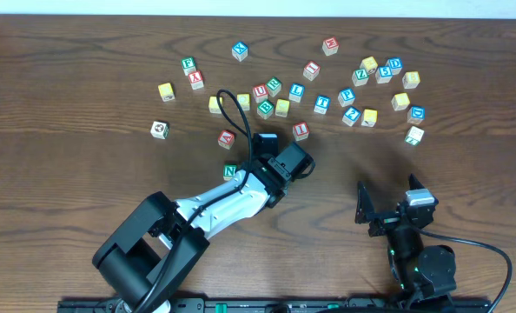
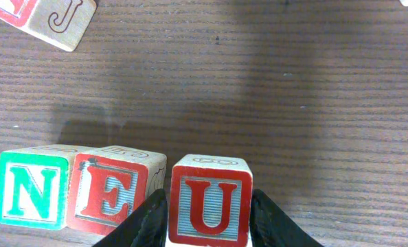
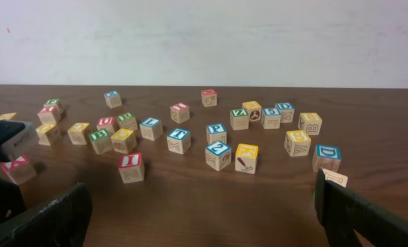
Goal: Spell out NEURIPS
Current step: 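Lower the red U block beside the E block, adjusting alignment, then open the left gripper and lift it off the red U block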
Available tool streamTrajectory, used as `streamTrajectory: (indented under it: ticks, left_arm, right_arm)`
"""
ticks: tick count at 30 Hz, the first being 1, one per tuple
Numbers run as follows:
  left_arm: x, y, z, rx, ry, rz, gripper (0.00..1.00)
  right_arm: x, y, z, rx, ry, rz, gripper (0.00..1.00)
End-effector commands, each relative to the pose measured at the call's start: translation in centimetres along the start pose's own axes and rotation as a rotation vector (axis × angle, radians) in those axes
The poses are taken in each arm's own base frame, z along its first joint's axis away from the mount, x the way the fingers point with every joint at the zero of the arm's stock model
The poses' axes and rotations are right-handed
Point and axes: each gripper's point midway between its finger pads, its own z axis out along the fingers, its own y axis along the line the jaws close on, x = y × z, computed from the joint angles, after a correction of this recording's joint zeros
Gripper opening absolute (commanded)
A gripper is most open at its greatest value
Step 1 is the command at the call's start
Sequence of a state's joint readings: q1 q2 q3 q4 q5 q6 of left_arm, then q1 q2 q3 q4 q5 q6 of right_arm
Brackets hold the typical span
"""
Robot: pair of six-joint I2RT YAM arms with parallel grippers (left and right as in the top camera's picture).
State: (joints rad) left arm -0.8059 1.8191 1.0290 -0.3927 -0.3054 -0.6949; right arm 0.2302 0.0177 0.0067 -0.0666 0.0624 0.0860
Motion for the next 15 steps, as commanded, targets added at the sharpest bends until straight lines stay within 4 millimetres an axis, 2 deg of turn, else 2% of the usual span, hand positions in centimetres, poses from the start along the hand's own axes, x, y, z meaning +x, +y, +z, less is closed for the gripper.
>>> streamTrajectory:
  ticks: [1, 10, 12, 15]
  left_arm:
    - [-1.8, -0.4, -1.5, 0.022, -0.052, 0.015, 0.37]
    - [-2.6, -0.5, -2.8, 0.044, -0.076, 0.023, 0.37]
    - [-3.0, -0.5, -3.5, 0.057, -0.091, 0.016, 0.37]
    - [-4.6, -0.6, -6.3, 0.107, -0.152, 0.020, 0.38]
  right_arm:
    - [0.1, -0.2, 0.0, 0.006, 0.002, -0.013, 0.99]
    - [0.1, -0.2, 0.0, 0.007, 0.002, -0.013, 0.99]
    - [0.1, -0.2, 0.0, 0.006, 0.002, -0.012, 0.99]
    - [0.1, -0.2, 0.0, 0.006, 0.002, -0.013, 0.99]
